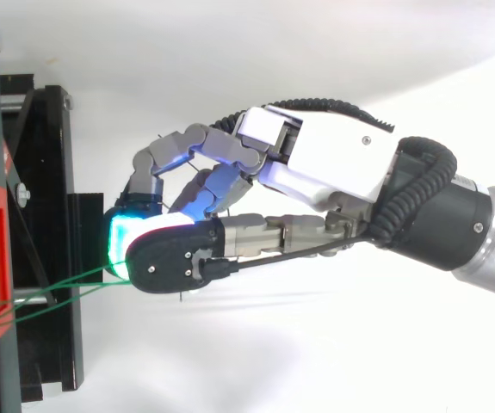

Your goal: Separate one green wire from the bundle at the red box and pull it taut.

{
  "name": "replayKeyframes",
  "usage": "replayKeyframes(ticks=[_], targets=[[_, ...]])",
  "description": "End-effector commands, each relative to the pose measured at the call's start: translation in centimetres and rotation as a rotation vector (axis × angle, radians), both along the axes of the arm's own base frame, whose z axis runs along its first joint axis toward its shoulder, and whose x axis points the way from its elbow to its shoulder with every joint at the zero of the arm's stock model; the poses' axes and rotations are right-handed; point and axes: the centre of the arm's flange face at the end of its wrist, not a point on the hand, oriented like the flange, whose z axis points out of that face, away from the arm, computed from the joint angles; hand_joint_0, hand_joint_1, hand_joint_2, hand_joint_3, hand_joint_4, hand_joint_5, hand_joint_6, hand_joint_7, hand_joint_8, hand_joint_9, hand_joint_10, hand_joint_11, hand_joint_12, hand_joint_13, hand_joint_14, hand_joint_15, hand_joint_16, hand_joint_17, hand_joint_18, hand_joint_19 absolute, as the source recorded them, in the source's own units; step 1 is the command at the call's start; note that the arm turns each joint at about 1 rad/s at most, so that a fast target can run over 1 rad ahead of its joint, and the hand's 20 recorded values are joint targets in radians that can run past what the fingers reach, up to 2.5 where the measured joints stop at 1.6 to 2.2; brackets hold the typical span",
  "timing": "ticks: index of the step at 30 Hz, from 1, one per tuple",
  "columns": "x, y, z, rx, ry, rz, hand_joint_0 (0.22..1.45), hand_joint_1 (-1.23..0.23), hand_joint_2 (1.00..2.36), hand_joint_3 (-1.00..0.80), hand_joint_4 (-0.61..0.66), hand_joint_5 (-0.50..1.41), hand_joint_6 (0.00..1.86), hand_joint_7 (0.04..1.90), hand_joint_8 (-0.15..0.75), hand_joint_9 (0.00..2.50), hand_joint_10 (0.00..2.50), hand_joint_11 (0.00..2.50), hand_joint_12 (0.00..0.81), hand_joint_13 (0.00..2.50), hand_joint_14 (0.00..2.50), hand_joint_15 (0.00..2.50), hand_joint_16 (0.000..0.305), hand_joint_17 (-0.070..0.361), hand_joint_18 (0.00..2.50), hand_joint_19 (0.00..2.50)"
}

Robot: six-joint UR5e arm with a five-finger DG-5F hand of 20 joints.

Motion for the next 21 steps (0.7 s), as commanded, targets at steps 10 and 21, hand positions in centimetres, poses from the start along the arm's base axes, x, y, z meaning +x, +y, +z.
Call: replayKeyframes(ticks=[10, 21], targets=[[0.12, -0.09, 0.21, 0.010, -0.007, -0.003, 0.61, -0.67, 1.03, -0.18, 0.06, -0.17, 0.89, 0.99, 0.276, 1.15, 0.03, 1.16, 0.349, 0.93, 0.03, 0.76, 0.057, 0.129, 0.64, 0.73], [-0.06, -0.01, 0.06, 0.015, 0.008, 0.000, 0.57, -0.58, 1.01, -0.43, 0.10, -0.17, 0.88, 0.94, 0.274, 1.14, 0.03, 1.08, 0.354, 0.87, 0.03, 0.71, 0.057, 0.129, 0.61, 0.73]])
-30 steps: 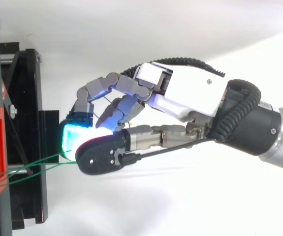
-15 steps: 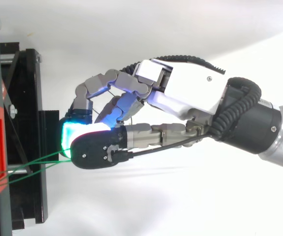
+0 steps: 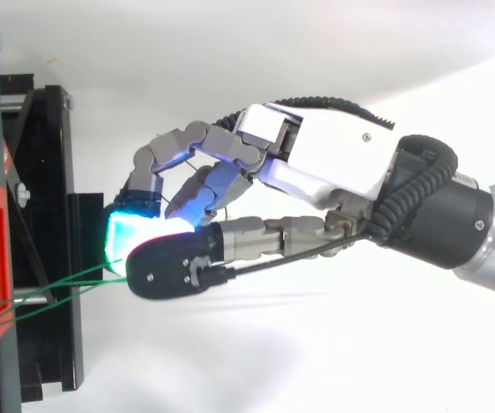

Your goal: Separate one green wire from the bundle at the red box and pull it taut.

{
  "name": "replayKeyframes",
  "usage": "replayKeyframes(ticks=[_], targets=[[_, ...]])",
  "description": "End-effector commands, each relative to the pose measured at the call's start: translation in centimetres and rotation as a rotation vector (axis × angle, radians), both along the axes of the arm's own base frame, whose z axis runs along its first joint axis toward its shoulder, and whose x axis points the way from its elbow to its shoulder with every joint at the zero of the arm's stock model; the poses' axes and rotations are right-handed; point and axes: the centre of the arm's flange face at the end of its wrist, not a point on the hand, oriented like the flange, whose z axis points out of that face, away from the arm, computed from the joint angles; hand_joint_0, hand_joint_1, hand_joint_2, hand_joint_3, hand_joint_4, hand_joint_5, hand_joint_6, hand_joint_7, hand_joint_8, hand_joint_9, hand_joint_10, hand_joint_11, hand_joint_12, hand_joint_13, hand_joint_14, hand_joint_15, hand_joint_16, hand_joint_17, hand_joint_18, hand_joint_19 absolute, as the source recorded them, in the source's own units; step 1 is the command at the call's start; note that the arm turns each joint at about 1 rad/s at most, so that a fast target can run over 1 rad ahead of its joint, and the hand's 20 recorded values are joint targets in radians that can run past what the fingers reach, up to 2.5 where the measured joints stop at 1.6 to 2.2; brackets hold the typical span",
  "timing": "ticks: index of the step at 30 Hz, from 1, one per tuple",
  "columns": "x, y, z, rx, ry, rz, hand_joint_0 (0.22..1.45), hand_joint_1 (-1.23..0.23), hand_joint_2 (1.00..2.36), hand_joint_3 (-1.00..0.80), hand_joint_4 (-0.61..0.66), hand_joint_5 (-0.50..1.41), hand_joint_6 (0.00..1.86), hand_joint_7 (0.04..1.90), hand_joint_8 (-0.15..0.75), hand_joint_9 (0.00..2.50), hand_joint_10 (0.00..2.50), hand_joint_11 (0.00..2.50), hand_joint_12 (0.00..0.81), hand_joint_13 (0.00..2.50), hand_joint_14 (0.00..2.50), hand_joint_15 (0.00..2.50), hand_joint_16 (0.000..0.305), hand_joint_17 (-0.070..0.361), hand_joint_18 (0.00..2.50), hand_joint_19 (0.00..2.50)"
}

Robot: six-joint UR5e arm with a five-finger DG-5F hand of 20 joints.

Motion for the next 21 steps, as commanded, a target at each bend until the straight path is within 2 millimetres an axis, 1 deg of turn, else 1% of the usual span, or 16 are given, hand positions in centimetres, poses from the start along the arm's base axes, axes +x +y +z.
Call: replayKeyframes(ticks=[1, 8, 11, 14, 21], targets=[[-0.02, 0.08, -0.04, 0.007, -0.001, 0.001, 0.57, -0.57, 1.00, -0.45, 0.10, -0.17, 0.88, 0.95, 0.275, 1.15, 0.03, 1.07, 0.353, 0.87, 0.03, 0.71, 0.058, 0.129, 0.61, 0.73], [-0.15, -0.06, -0.03, 0.025, 0.002, 0.000, 0.55, -0.56, 1.00, -0.49, 0.11, -0.17, 0.86, 0.97, 0.284, 1.16, 0.03, 1.07, 0.361, 0.88, 0.03, 0.71, 0.058, 0.132, 0.62, 0.73], [-0.15, -0.18, -0.15, 0.029, 0.004, -0.002, 0.56, -0.59, 1.00, -0.47, 0.11, -0.17, 0.86, 0.97, 0.280, 1.16, 0.03, 1.08, 0.361, 0.89, 0.03, 0.71, 0.058, 0.132, 0.62, 0.72], [-0.15, -0.07, -0.15, 0.029, 0.004, -0.001, 0.61, -0.64, 1.01, -0.36, 0.10, -0.16, 0.87, 1.00, 0.276, 1.17, 0.03, 1.08, 0.353, 0.88, 0.03, 0.70, 0.057, 0.128, 0.61, 0.72], [-0.15, 0.15, -0.15, 0.029, 0.004, 0.001, 0.63, -0.69, 1.02, -0.23, 0.08, -0.17, 0.89, 0.99, 0.282, 1.16, 0.03, 1.09, 0.349, 0.87, 0.03, 0.69, 0.056, 0.127, 0.62, 0.71]])
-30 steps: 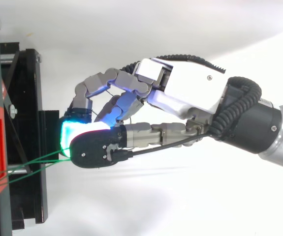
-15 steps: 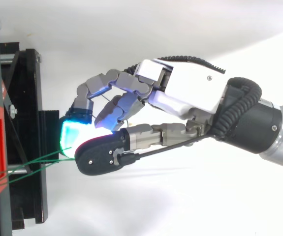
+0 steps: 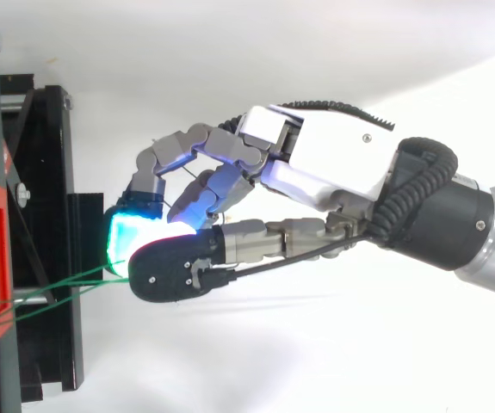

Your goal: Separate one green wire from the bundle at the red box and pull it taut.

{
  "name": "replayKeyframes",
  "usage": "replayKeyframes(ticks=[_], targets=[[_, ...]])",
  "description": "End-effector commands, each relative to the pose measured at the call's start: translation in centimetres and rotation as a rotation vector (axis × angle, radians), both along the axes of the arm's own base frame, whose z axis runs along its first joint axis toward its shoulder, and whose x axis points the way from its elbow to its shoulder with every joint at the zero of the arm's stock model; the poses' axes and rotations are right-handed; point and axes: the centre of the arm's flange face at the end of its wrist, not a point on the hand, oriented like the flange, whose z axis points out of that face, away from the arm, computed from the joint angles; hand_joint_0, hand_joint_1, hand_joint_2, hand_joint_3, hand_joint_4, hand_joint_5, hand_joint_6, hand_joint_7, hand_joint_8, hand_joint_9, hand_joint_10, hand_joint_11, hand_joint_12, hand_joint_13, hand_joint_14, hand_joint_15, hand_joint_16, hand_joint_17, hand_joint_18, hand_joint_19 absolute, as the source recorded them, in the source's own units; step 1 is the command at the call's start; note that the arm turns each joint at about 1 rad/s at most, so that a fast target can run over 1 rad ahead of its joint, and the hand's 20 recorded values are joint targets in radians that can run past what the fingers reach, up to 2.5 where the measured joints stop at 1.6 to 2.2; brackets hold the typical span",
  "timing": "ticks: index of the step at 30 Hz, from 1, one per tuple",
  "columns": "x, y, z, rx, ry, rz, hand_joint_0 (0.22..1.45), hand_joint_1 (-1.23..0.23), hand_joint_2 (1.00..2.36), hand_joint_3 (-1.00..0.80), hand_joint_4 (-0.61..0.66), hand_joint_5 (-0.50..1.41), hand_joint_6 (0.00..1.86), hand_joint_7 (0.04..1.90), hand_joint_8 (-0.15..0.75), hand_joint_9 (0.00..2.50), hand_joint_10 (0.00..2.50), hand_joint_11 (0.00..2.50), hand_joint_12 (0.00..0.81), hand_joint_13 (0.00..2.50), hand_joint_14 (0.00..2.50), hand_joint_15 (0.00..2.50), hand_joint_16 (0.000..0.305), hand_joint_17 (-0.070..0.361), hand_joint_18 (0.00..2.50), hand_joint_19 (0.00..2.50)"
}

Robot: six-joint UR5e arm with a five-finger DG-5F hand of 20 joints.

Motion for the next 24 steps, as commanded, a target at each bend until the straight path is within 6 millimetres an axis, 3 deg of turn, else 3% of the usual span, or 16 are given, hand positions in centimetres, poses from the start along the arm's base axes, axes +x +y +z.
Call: replayKeyframes(ticks=[1, 12, 17, 24], targets=[[0.00, 0.17, -0.04, 0.000, 0.001, 0.001, 0.62, -0.69, 1.02, -0.22, 0.07, -0.16, 0.90, 0.99, 0.279, 1.16, 0.03, 1.09, 0.348, 0.87, 0.03, 0.69, 0.056, 0.127, 0.62, 0.71], [-0.03, 0.26, 0.06, 0.000, 0.001, 0.001, 0.62, -0.74, 1.03, -0.13, -0.05, -0.14, 0.89, 1.06, 0.250, 1.19, 0.03, 0.99, 0.339, 0.83, 0.03, 0.64, 0.056, 0.125, 0.63, 0.70], [-0.07, 0.24, 0.03, -0.001, 0.004, 0.000, 0.61, -0.77, 1.03, -0.10, -0.16, -0.12, 0.87, 1.09, 0.198, 1.06, 0.03, 0.69, 0.320, 0.67, 0.02, 0.46, 0.053, 0.119, 0.56, 0.66], [-0.04, 0.27, 0.09, -0.001, 0.004, 0.003, 0.60, -0.79, 1.03, -0.09, -0.22, -0.11, 0.86, 1.09, 0.169, 0.82, 0.01, 0.38, 0.313, 0.54, 0.02, 0.35, 0.050, 0.113, 0.47, 0.60]])
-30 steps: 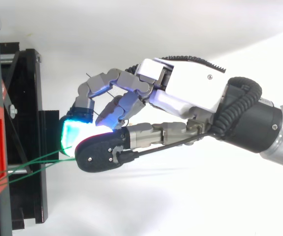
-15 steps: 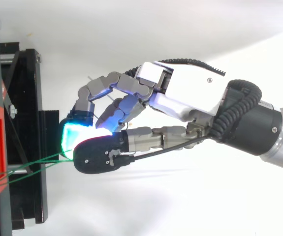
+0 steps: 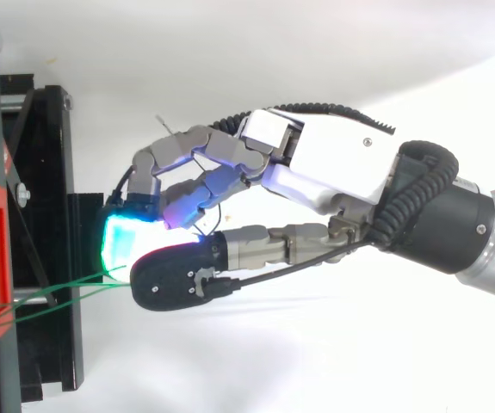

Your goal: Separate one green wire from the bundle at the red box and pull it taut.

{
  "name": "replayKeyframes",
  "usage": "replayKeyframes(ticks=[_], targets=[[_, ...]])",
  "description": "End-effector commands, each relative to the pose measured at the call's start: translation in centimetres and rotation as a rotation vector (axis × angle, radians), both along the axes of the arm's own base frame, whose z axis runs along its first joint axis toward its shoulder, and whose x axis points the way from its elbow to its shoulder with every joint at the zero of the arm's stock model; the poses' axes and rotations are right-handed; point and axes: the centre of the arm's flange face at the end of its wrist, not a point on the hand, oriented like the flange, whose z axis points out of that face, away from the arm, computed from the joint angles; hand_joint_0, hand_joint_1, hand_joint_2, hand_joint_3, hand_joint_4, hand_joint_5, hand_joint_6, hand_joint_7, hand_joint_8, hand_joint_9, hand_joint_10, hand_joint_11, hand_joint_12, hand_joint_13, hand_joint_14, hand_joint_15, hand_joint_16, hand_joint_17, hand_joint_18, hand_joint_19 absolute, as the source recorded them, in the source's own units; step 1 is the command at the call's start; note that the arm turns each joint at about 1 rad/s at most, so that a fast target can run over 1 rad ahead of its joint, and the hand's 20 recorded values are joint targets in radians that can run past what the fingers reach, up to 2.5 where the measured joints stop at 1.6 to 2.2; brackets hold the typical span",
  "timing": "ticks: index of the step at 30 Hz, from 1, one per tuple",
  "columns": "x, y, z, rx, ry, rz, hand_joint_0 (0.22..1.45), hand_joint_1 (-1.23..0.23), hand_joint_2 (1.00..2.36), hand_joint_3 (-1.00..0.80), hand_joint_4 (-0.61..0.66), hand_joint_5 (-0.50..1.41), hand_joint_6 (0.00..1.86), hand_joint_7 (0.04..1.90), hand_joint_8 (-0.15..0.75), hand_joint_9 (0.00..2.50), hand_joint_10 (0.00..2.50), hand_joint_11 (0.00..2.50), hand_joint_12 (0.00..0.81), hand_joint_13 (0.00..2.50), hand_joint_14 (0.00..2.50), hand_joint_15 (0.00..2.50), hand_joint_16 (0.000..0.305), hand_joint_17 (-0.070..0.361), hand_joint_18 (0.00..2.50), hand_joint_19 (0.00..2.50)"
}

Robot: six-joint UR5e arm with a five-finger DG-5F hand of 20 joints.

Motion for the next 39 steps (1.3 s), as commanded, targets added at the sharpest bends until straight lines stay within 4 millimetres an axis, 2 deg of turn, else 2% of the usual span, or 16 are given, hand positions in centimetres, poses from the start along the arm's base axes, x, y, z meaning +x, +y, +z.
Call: replayKeyframes(ticks=[1, 5, 9, 19, 26, 39], targets=[[0.0, 0.0, 0.0, 0.000, 0.000, 0.002, 0.60, -0.79, 1.03, -0.09, -0.22, -0.11, 0.86, 1.09, 0.161, 0.76, 0.01, 0.30, 0.308, 0.51, 0.01, 0.32, 0.050, 0.112, 0.46, 0.59], [-0.1, 0.0, -0.1, -0.003, 0.011, -0.001, 0.60, -0.80, 1.02, -0.08, -0.26, -0.11, 0.85, 1.07, 0.140, 0.60, 0.00, 0.08, 0.296, 0.42, 0.01, 0.22, 0.049, 0.109, 0.39, 0.54], [-0.2, -0.2, -0.2, -0.003, 0.019, -0.001, 0.60, -0.81, 1.02, -0.09, -0.26, -0.11, 0.85, 1.08, 0.136, 0.56, 0.00, 0.03, 0.293, 0.41, 0.01, 0.22, 0.048, 0.109, 0.38, 0.53], [-1.4, -0.5, -1.0, -0.024, 0.124, 0.000, 0.59, -0.81, 1.03, -0.06, -0.27, -0.10, 0.84, 1.13, 0.151, 0.62, 0.00, 0.09, 0.302, 0.47, 0.01, 0.26, 0.049, 0.110, 0.40, 0.55], [-1.4, -0.4, -1.1, -0.029, 0.127, -0.001, 0.60, -0.82, 1.02, -0.03, -0.26, -0.09, 0.85, 1.12, 0.167, 0.70, 0.00, 0.13, 0.315, 0.52, 0.01, 0.27, 0.052, 0.118, 0.46, 0.55], [-1.3, 1.2, -1.1, -0.058, 0.136, 0.027, 0.60, -0.82, 1.02, -0.03, -0.25, -0.09, 0.85, 1.11, 0.186, 0.79, 0.01, 0.19, 0.326, 0.59, 0.01, 0.32, 0.054, 0.122, 0.51, 0.57]])
